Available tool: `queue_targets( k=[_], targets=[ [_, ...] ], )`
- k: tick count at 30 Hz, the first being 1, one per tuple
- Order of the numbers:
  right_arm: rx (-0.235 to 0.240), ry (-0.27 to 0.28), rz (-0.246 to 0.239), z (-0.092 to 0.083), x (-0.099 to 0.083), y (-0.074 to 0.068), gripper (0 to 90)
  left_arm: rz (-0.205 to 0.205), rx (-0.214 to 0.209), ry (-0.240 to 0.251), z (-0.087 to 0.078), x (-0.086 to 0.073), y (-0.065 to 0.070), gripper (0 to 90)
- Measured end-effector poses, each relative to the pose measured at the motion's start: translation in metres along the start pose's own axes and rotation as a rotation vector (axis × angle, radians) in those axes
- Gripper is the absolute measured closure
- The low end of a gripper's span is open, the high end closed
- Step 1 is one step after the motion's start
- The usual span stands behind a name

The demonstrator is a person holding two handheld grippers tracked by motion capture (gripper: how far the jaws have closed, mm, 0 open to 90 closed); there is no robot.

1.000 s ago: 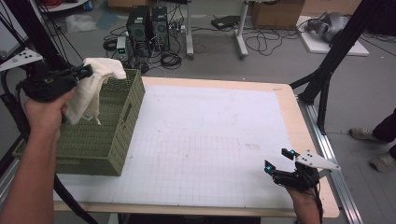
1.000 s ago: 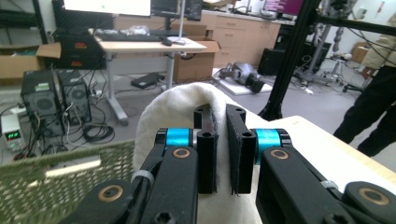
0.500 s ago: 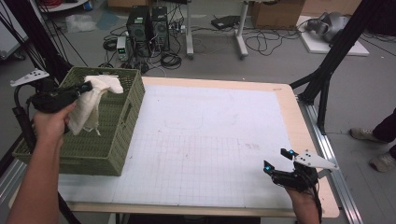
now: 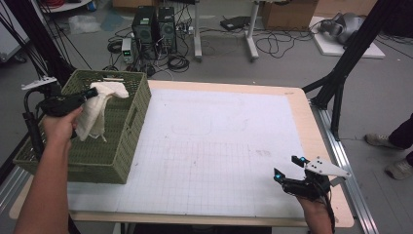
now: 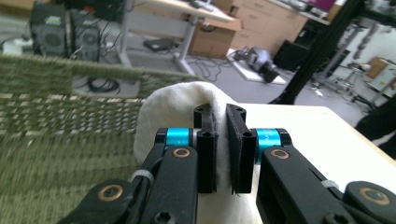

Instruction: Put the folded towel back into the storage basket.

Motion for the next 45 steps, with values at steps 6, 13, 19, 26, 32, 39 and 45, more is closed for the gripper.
queue_targets(
  k=[6,13,19,26,32,39,45],
  targets=[
    [0.004,-0.001,-0.011,0.001,0.000,-0.003,17.8,-0.058,0.072,-0.054,0.015,-0.012,-0.021,83.3],
    [0.000,-0.012,-0.010,0.002,-0.003,-0.001,17.8,-0.084,0.040,-0.007,0.020,-0.011,-0.023,83.3],
    [0.004,-0.012,-0.018,0.003,-0.002,-0.004,17.9,-0.104,0.099,-0.079,0.025,-0.022,-0.034,83.1],
    [0.007,-0.018,-0.022,0.003,-0.003,-0.006,18.0,-0.110,0.206,-0.188,0.029,-0.042,-0.049,82.5],
    [0.005,-0.015,-0.024,0.002,-0.003,-0.005,18.0,-0.080,0.275,-0.241,0.024,-0.055,-0.060,82.4],
    [0.010,-0.020,-0.029,0.003,-0.003,-0.008,18.0,-0.039,0.351,-0.224,0.021,-0.055,-0.067,68.1],
    [0.008,-0.018,-0.023,0.003,-0.003,-0.006,18.0,-0.048,0.368,-0.219,0.021,-0.055,-0.068,54.6]
  ],
)
Point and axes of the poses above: each handheld gripper's, and its own axes: z roughly forward along the jaws, x roughly out of its top, y roughly to its right, the point moved 8 cm from there along z, roughly forward along the jaws
